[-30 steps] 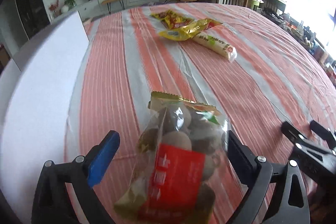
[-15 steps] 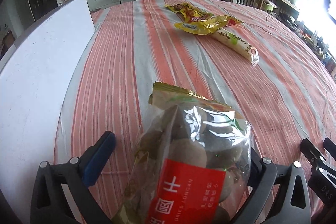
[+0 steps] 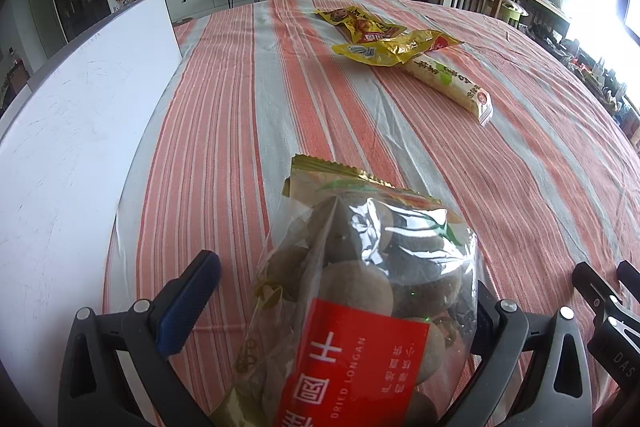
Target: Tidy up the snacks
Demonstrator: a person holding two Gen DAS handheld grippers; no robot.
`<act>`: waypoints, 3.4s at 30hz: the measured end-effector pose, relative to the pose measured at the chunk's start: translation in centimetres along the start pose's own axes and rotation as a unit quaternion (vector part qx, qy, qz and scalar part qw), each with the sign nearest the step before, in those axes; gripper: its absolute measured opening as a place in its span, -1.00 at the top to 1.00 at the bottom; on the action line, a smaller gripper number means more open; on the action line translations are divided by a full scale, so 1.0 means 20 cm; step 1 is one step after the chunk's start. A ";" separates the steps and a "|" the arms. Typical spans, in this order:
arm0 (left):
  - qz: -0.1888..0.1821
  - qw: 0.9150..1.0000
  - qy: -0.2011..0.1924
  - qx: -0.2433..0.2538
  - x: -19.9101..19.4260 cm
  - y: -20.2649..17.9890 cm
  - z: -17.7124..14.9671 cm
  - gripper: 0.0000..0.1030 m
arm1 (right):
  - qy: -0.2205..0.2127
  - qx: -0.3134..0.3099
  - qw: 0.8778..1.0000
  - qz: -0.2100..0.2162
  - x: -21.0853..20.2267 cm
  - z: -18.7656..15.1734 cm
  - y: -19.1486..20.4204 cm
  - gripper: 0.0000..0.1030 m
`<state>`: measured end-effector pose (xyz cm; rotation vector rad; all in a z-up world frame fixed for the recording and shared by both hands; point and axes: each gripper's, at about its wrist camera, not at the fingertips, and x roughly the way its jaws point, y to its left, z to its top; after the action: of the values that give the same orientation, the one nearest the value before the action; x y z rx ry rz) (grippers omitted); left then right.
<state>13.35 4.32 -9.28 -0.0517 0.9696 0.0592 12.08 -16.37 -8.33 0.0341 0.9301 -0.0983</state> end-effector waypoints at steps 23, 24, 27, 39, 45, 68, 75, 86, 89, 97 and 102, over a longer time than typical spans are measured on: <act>0.000 1.000 -0.001 0.000 0.00 0.00 0.00 -1.00 | -0.001 0.000 1.000 0.000 0.00 0.00 0.00 -0.80; 0.000 1.000 -0.001 0.000 0.00 0.00 0.00 -1.00 | 0.000 0.000 1.000 0.001 0.00 0.00 0.00 -0.80; 0.000 1.000 -0.001 0.000 0.00 0.00 0.00 -1.00 | 0.000 0.002 1.000 0.002 0.00 0.00 0.00 -0.80; -0.001 1.000 -0.001 0.001 0.00 0.00 0.00 -1.00 | -0.001 -0.083 0.990 0.117 0.12 0.40 0.09 -0.77; -0.001 1.000 -0.001 0.001 0.00 0.00 0.00 -1.00 | 0.041 -0.208 0.967 0.140 0.43 0.65 0.43 -0.76; -0.001 1.000 -0.002 0.001 0.00 -0.01 0.00 -1.00 | 0.043 -0.064 0.991 0.108 -0.06 0.00 0.08 0.34; -0.002 1.000 -0.002 0.002 -0.01 -0.01 0.00 -1.00 | 0.050 -0.098 0.990 0.088 0.00 0.04 0.20 -0.21; -0.055 0.998 0.027 -0.023 -0.10 0.05 0.01 -0.33 | 0.050 -0.025 0.988 0.145 -0.10 0.03 0.05 0.41; -0.093 0.994 0.022 -0.045 -0.21 0.08 0.00 -0.33 | 0.039 0.025 0.981 0.187 -0.18 0.04 -0.04 0.41; -0.171 0.982 -0.052 -0.059 -0.79 0.33 0.10 -0.34 | -0.009 0.051 0.966 0.254 -0.51 0.14 0.00 0.41; -0.108 0.984 -0.109 -0.088 -1.12 0.77 0.10 -0.34 | -0.026 0.007 0.948 0.316 -0.74 0.23 0.27 0.41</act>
<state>1.33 19.30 10.02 -0.3066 0.7342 -0.0485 7.50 -10.29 6.13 0.3399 0.8275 0.4885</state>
